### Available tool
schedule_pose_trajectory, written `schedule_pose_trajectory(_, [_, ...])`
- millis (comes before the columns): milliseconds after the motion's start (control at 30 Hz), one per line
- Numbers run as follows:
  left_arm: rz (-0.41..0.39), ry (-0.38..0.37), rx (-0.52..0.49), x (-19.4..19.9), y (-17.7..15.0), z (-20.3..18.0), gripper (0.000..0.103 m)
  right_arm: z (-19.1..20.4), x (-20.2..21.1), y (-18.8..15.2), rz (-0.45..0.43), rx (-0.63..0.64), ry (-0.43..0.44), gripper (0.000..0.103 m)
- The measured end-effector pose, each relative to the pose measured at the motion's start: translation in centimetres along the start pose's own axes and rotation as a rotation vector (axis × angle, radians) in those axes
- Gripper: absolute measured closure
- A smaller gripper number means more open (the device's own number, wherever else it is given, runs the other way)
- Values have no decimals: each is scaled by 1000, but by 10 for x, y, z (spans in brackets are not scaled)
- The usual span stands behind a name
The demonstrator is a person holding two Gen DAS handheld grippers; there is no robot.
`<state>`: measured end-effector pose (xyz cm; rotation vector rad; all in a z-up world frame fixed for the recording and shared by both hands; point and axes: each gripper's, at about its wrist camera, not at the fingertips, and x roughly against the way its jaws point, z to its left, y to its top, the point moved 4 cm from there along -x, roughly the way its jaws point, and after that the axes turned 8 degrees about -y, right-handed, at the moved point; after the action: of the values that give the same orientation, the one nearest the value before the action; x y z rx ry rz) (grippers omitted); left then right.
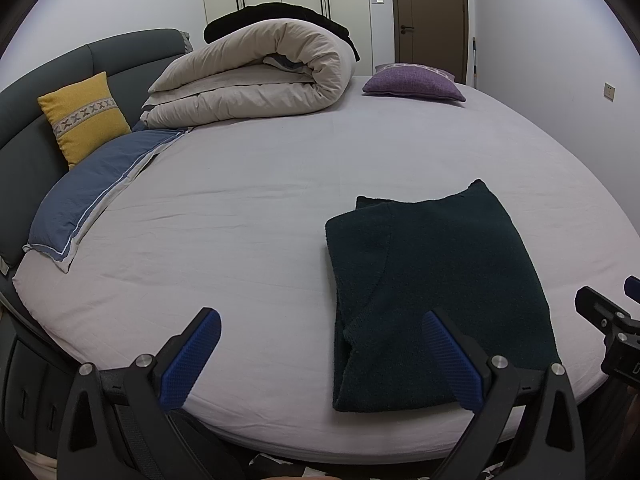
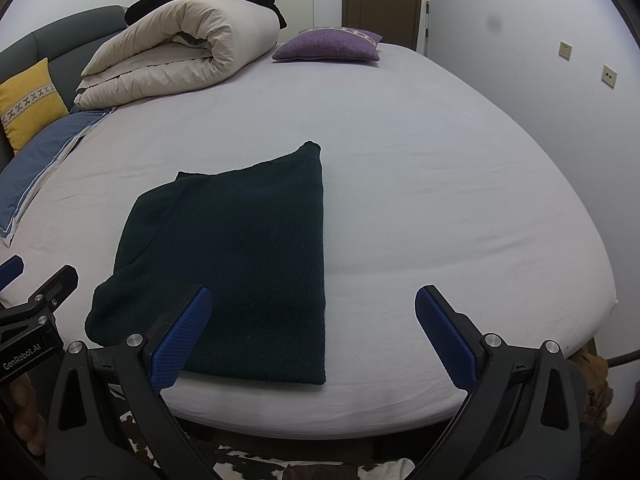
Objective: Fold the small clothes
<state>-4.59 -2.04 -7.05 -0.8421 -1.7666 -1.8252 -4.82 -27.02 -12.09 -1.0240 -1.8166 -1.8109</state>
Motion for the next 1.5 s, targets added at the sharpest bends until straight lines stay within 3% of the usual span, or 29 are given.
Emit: schedule_pose_trajectory(1500, [3, -11, -5, 1, -1, -1, 0, 0, -5, -3, 3, 5, 3, 0])
